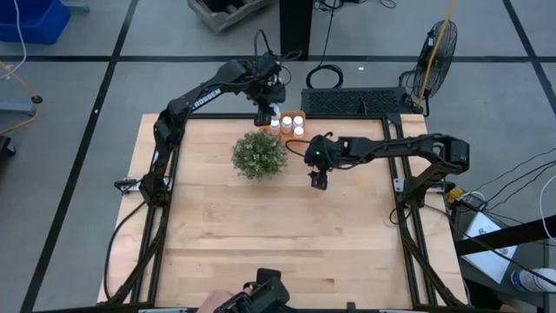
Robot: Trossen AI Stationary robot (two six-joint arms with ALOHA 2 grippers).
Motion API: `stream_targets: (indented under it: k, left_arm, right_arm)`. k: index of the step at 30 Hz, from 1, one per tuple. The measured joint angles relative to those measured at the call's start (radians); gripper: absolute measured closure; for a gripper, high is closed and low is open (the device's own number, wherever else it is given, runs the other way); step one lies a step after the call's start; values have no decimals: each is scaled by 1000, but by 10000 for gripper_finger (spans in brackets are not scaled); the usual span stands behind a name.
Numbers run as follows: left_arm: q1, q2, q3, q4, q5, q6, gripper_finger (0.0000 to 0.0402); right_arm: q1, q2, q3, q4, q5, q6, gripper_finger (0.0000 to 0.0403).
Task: Pick and place pill bottles into a basket
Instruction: Put the white pill bottle into the orange bin
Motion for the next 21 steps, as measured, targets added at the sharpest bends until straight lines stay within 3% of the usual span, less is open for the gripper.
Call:
stream_targets:
  k: [9,21]
  left_arm:
    - [-1,0,0,-20,59,10,242]
    - [-27,16,0,-23,84,29,242]
  right_arm:
    - [-51,0,-121,74,-2,9,152]
    - [-54,-67,-124,137,-5,-20,152]
